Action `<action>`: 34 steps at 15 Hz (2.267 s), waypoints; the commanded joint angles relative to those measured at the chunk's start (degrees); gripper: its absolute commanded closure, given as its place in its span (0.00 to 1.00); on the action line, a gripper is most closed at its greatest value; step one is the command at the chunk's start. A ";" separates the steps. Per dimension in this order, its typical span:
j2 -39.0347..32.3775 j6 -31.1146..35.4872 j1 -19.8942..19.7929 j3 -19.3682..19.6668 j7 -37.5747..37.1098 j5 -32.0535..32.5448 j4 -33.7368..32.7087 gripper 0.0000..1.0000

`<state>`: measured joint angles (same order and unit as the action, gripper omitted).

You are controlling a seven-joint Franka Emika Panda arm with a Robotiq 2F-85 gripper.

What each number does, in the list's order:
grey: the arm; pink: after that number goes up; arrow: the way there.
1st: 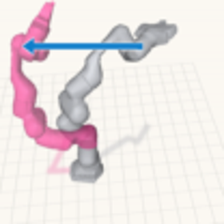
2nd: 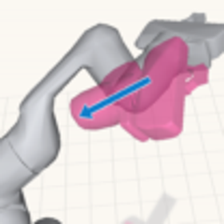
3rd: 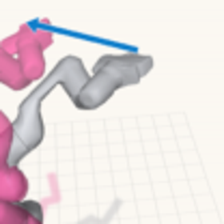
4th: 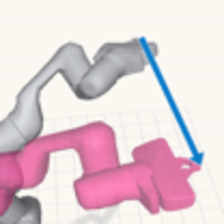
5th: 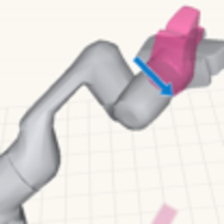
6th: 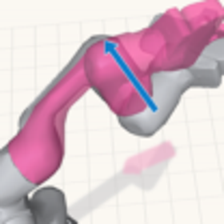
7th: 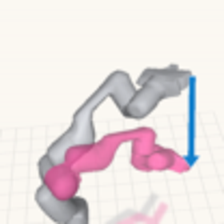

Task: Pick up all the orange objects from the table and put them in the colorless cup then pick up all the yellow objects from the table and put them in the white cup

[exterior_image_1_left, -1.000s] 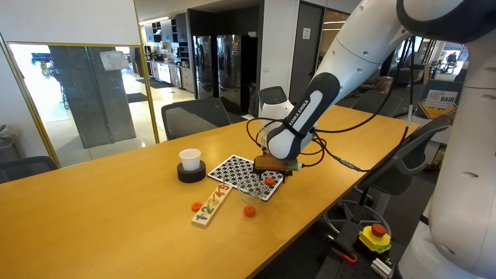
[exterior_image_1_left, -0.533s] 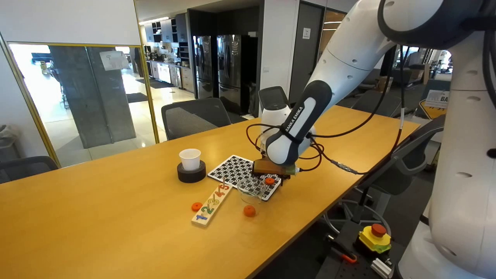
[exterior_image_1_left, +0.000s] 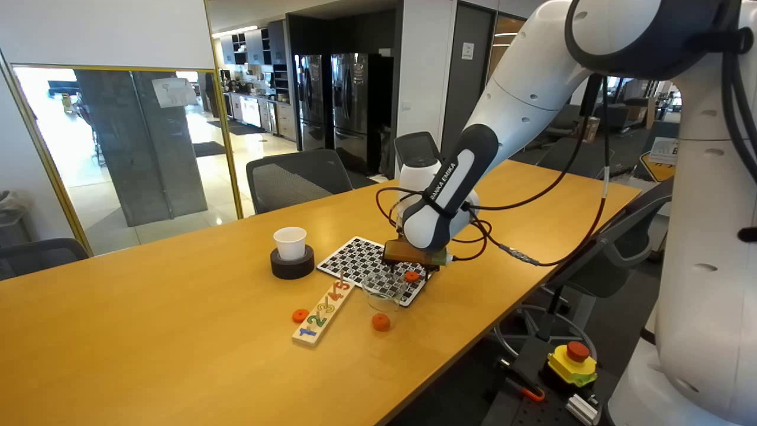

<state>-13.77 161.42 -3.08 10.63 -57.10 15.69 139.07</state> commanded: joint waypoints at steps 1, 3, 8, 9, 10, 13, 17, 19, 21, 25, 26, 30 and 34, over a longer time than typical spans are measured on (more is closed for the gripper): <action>-0.99 1.40 1.45 1.31 2.11 -2.43 -1.23 0.25; -1.02 1.33 1.40 1.15 2.85 -3.37 -1.28 0.32; -0.72 1.07 1.30 1.18 4.45 -5.08 -1.38 0.70; -0.70 0.96 1.20 1.00 5.01 -5.70 -1.54 0.79; -0.23 0.90 0.82 0.42 6.34 -6.78 -1.51 0.81; 3.07 0.29 0.64 -0.80 11.41 -9.89 0.12 0.83; 9.63 -2.22 3.34 1.36 10.18 -5.39 2.23 0.83; 13.39 -5.09 4.53 2.75 4.18 2.30 2.44 0.83; 17.05 -8.97 3.38 0.50 1.43 6.97 2.45 0.83; 22.06 -11.80 2.96 -5.16 12.92 -2.05 4.02 0.83; 22.77 -12.04 3.42 -5.99 16.98 -5.78 4.28 0.83; 23.57 -17.48 8.14 -5.34 34.66 -22.57 3.47 0.83; 23.19 -27.12 5.88 -7.78 44.48 -29.48 1.76 0.83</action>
<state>8.31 140.43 3.66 3.37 -18.54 -10.35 142.01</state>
